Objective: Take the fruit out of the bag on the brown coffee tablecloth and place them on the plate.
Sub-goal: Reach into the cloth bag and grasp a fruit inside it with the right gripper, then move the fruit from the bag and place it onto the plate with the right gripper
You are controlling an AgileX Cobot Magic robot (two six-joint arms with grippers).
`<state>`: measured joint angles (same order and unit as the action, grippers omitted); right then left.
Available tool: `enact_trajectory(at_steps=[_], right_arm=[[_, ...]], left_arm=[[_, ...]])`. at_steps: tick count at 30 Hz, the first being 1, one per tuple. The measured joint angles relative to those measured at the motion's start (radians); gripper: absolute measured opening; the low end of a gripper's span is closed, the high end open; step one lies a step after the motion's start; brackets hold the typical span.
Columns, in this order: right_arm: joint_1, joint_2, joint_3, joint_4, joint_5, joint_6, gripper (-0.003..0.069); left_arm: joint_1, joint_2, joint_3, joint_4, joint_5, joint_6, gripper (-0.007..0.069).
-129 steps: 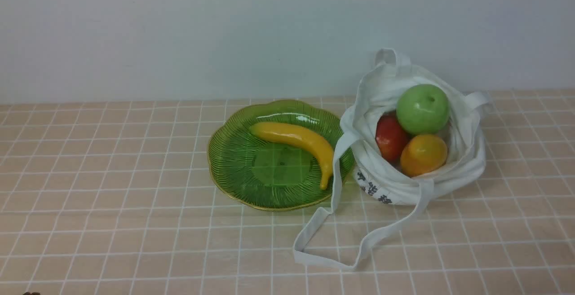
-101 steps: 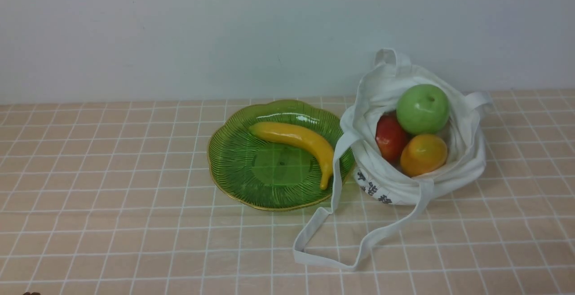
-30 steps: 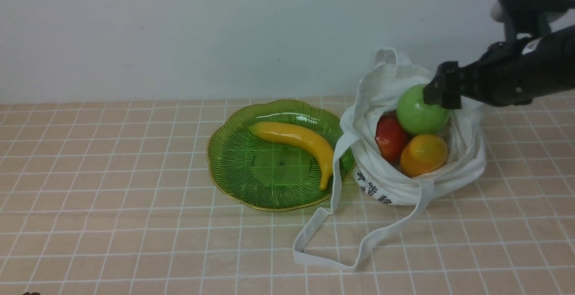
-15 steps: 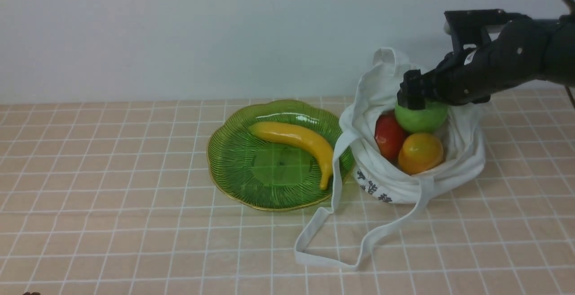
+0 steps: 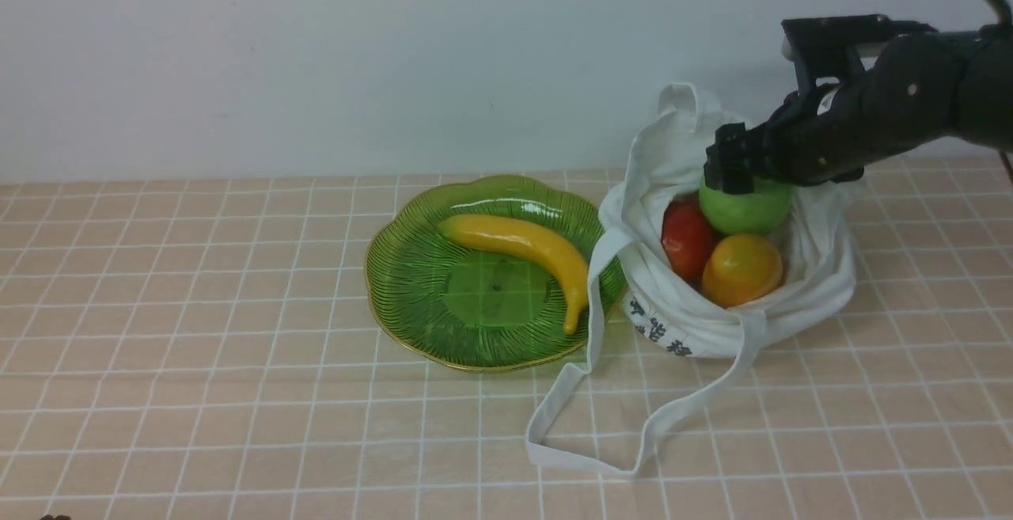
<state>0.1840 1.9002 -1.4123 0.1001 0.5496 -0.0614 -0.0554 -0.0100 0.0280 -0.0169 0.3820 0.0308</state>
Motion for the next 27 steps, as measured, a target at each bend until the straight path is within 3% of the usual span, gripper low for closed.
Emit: enact_trajectory(at_steps=[9, 14, 20, 27], right_arm=[[0.000, -0.169, 0.009, 0.022, 0.074, -0.029, 0.0613], [0.041, -0.261, 0.008, 0.201, 0.087, -0.097, 0.0613], [0.239, -0.166, 0.008, 0.470, 0.057, -0.319, 0.0613], [0.369, -0.022, 0.008, 0.522, -0.096, -0.444, 0.0613]], left_arm=[[0.000, 0.000, 0.000, 0.000, 0.000, 0.000, -0.0008], [0.000, 0.000, 0.000, 0.000, 0.000, 0.000, -0.0008], [0.000, 0.000, 0.000, 0.000, 0.000, 0.000, -0.0008], [0.000, 0.000, 0.000, 0.000, 0.000, 0.000, -0.0008]])
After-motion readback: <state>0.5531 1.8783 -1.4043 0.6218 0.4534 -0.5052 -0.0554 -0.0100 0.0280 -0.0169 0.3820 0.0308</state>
